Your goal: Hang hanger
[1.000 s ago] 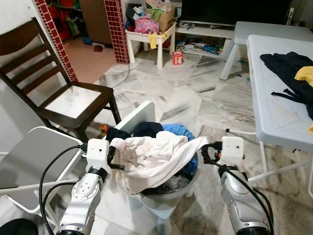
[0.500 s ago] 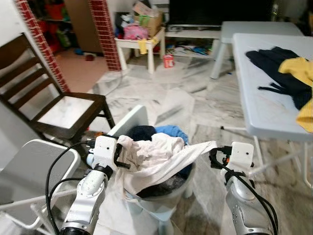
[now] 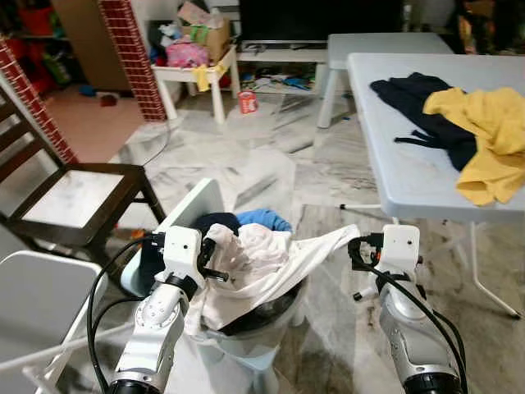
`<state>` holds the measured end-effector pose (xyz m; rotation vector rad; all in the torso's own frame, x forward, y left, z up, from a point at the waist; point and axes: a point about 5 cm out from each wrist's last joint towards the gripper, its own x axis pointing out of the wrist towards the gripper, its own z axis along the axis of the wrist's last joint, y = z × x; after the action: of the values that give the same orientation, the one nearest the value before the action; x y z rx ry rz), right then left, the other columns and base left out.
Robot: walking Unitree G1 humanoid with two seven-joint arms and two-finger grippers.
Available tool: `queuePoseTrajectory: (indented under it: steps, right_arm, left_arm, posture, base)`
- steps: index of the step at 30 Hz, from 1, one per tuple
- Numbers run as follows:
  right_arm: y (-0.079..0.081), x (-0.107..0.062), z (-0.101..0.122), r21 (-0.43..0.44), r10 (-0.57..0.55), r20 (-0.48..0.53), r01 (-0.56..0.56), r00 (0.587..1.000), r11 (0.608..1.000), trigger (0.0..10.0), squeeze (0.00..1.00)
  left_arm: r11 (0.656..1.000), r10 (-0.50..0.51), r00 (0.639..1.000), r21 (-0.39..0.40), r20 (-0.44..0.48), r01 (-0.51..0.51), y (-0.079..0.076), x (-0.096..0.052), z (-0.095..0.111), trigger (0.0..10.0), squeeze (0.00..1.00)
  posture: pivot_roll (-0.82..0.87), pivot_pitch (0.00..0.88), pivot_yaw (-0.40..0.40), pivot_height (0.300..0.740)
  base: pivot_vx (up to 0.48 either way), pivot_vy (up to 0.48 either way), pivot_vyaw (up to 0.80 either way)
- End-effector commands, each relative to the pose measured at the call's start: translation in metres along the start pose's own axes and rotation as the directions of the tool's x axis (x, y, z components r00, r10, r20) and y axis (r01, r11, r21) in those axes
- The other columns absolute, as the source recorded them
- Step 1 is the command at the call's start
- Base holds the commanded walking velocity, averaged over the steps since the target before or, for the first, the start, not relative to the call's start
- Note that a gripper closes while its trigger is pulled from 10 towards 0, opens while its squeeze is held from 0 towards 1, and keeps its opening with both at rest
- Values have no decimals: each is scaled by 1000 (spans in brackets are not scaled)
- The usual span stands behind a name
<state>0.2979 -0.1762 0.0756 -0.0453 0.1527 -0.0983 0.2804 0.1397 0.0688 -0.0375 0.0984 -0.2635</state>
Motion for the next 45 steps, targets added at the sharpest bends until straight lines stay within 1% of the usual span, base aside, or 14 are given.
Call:
queuePoseTrajectory:
  steps: [1,12,29,32,45]
  right_arm:
    - [2,2,1,-8,9,2,-9,1000,1000,10000,0]
    - [2,2,1,-24,21,7,-21,1000,999,10000,0]
    - [4,2,0,-24,34,16,-33,999,999,10000,0]
    - [4,2,1,-36,31,21,-30,999,999,10000,0]
    - [5,2,-3,-28,28,9,-28,1000,999,10000,0]
  left_arm:
    - [1000,-7,1000,0,11,7,0,-1,1,10000,0]
    - [1000,-16,1000,-12,5,16,-2,2,-1,10000,0]
    - [999,-32,999,-5,-4,32,-3,2,-2,10000,0]
    - [999,-34,999,-5,-5,34,-4,1,-2,10000,0]
    - [999,-49,999,3,-2,49,-6,3,0,10000,0]
  posture:
    - [-120,0,54,740]
    - [-137,0,56,740]
    - [-130,0,60,740]
    - [-130,0,60,740]
    - [-130,0,68,740]
  base:
    - [0,-251,0]
    - [0,-422,0]
    - [0,-450,0]
    - [0,-446,0]
    - [0,-432,0]
